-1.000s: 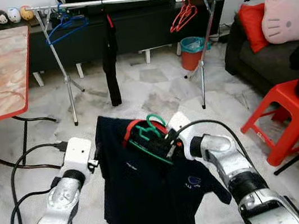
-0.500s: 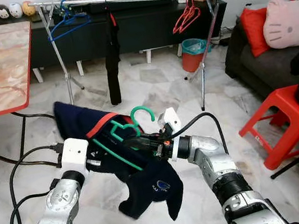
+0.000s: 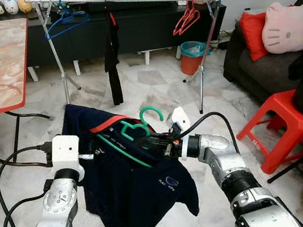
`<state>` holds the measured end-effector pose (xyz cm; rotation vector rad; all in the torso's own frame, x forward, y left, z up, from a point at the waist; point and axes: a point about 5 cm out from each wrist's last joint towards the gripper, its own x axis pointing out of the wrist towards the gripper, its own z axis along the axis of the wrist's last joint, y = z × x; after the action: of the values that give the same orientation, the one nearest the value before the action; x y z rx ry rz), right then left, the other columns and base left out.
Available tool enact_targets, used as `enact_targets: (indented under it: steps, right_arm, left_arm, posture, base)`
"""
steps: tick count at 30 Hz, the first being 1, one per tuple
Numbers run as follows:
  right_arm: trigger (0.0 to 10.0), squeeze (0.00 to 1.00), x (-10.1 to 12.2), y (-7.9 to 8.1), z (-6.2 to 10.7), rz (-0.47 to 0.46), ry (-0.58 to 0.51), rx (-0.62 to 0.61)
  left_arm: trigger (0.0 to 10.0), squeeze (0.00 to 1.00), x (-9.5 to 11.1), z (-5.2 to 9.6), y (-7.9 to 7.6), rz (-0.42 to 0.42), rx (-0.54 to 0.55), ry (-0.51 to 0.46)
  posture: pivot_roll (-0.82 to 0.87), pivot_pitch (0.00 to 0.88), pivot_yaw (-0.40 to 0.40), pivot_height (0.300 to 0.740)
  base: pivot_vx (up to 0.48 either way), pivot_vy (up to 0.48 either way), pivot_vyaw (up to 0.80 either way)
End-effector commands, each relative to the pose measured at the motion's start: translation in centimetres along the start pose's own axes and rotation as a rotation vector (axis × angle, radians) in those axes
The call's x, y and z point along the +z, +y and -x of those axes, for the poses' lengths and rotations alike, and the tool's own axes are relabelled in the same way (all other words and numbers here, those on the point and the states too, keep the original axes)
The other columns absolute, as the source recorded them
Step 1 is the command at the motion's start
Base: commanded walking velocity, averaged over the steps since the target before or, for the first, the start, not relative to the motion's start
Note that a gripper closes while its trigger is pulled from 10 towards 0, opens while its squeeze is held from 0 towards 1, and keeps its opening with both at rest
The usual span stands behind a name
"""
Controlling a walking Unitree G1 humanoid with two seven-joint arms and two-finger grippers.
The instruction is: Hang hanger
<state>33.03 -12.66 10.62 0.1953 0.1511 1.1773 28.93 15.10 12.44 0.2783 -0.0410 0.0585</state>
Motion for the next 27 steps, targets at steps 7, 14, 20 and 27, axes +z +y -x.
enact_targets:
  steps: [7,14,20,27]
  right_arm:
    - [10.0,0.00,1.2,-0.5,0.2,0.051,-0.024,-0.007]
    - [10.0,0.00,0.9,-0.7,0.3,0.052,-0.001,-0.023]
    - [10.0,0.00,0.5,-0.6,0.0,0.054,0.019,-0.028]
    - [10.0,0.00,0.4,-0.7,0.0,0.057,0.027,-0.032]
  left_arm:
    - [10.0,1.00,1.1,0.0,-1.1,0.002,0.008,-0.054]
    - [10.0,0.00,2.8,0.9,-3.1,0.060,-0.184,-0.180]
    - [10.0,0.00,3.2,1.6,-4.5,0.087,-0.310,-0.197]
    - [10.0,0.00,2.7,1.7,-4.9,0.017,-0.324,-0.180]
  posture:
    - [0.23,0.000,-0.184,0.740]
    - [0.23,0.000,-0.190,0.740]
    - [0.24,0.000,-0.199,0.740]
    - [0.24,0.000,-0.202,0.740]
  base:
    - [0.000,0.000,0.00]
    - [0.000,0.000,0.00]
    - [0.000,0.000,0.00]
    - [0.000,0.000,0.00]
